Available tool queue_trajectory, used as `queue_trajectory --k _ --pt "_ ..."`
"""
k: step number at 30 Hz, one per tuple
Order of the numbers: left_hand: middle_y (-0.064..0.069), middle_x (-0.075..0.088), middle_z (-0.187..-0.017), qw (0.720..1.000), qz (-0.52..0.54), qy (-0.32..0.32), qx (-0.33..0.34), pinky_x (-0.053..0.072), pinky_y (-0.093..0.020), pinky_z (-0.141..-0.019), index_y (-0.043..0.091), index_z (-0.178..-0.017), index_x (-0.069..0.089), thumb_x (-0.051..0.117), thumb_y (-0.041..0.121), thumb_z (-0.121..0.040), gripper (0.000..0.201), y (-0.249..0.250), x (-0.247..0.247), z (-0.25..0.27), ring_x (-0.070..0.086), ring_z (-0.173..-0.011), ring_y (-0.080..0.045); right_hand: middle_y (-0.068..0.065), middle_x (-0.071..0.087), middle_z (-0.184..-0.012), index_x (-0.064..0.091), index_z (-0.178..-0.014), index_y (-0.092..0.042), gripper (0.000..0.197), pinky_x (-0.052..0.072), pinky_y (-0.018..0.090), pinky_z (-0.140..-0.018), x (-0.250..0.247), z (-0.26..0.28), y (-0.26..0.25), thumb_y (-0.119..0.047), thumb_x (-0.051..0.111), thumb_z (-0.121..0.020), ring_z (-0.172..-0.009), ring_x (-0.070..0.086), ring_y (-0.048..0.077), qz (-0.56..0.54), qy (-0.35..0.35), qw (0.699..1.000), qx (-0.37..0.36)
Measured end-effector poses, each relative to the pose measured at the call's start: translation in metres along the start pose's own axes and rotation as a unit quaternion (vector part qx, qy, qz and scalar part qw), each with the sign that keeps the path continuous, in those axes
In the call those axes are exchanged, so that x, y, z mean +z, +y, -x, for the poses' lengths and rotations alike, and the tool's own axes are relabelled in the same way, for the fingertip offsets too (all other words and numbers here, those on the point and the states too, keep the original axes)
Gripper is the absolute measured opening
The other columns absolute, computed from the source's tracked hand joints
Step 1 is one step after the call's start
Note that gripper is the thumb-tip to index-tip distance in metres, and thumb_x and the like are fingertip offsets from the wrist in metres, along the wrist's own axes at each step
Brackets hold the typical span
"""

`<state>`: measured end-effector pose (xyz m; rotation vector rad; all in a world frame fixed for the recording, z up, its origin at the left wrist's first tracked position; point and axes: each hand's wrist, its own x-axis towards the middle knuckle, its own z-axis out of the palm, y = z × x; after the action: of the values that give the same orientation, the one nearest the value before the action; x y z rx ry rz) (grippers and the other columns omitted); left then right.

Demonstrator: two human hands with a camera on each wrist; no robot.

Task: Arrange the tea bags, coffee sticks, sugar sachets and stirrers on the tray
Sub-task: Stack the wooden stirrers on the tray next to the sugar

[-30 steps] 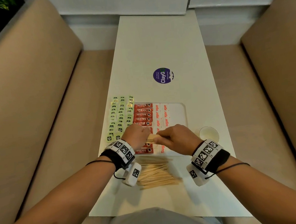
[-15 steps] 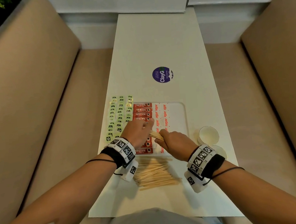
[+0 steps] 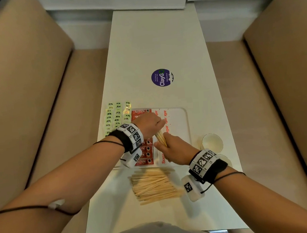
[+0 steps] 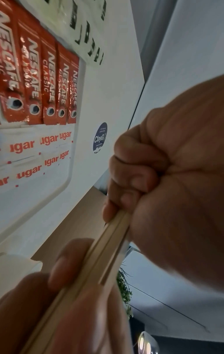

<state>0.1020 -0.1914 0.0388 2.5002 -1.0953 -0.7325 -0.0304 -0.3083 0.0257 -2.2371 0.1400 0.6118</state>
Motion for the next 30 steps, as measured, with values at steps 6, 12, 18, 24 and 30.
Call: queue_trajectory --k 6,12,18,24,30 --pt "-0.002 0.04 -0.056 1.0 0.005 -0.027 0.001 0.035 -0.033 -0.056 0.013 -0.06 0.041 0.033 0.046 -0.105 0.056 -0.004 -0.002 -0.034 0.039 -0.051 -0.018 0.008 0.063 -0.083 0.046 -0.099 -0.009 0.036 0.048 0.044 -0.068 0.002 -0.019 0.011 -0.043 0.036 -0.106 -0.072 0.06 0.028 0.039 0.068 0.995 0.055" --pt "0.002 0.062 -0.076 0.99 0.111 0.052 -0.073 0.038 -0.031 -0.061 0.024 -0.097 0.057 0.026 0.062 -0.101 0.049 -0.015 0.004 -0.063 0.059 -0.07 -0.015 0.005 0.061 -0.081 0.048 -0.096 -0.01 0.035 0.051 0.04 -0.065 -0.01 -0.049 0.027 -0.042 0.035 -0.104 -0.071 0.06 0.025 0.025 0.103 0.986 0.129" --pt "0.002 0.068 -0.085 0.989 0.066 0.069 -0.113 0.047 -0.03 -0.065 0.02 -0.098 0.065 0.046 0.041 -0.1 0.028 -0.032 0.01 -0.084 0.063 -0.076 -0.018 0.003 0.059 -0.083 0.05 -0.095 -0.011 0.032 0.049 0.035 -0.066 -0.027 -0.088 0.048 -0.038 0.037 -0.104 -0.071 0.059 0.023 0.021 0.137 0.965 0.221" --pt "0.002 0.069 -0.092 0.994 0.009 0.043 -0.098 0.052 -0.032 -0.07 0.02 -0.097 0.067 0.049 0.03 -0.097 0.02 -0.034 0.031 -0.101 0.062 -0.078 -0.017 0.0 0.052 -0.077 0.05 -0.092 -0.012 0.027 0.042 0.032 -0.065 -0.028 -0.116 0.057 -0.035 0.039 -0.103 -0.07 0.055 0.022 0.025 0.143 0.951 0.273" --pt "0.0 0.069 -0.107 0.996 -0.012 0.025 -0.084 0.053 -0.032 -0.079 0.022 -0.105 0.072 0.056 0.027 -0.095 0.02 -0.033 0.042 -0.119 0.065 -0.093 -0.02 0.001 0.058 -0.08 0.054 -0.089 -0.013 0.021 0.039 0.028 -0.059 -0.026 -0.127 0.064 -0.031 0.048 -0.099 -0.068 0.055 0.019 0.046 0.122 0.944 0.303"
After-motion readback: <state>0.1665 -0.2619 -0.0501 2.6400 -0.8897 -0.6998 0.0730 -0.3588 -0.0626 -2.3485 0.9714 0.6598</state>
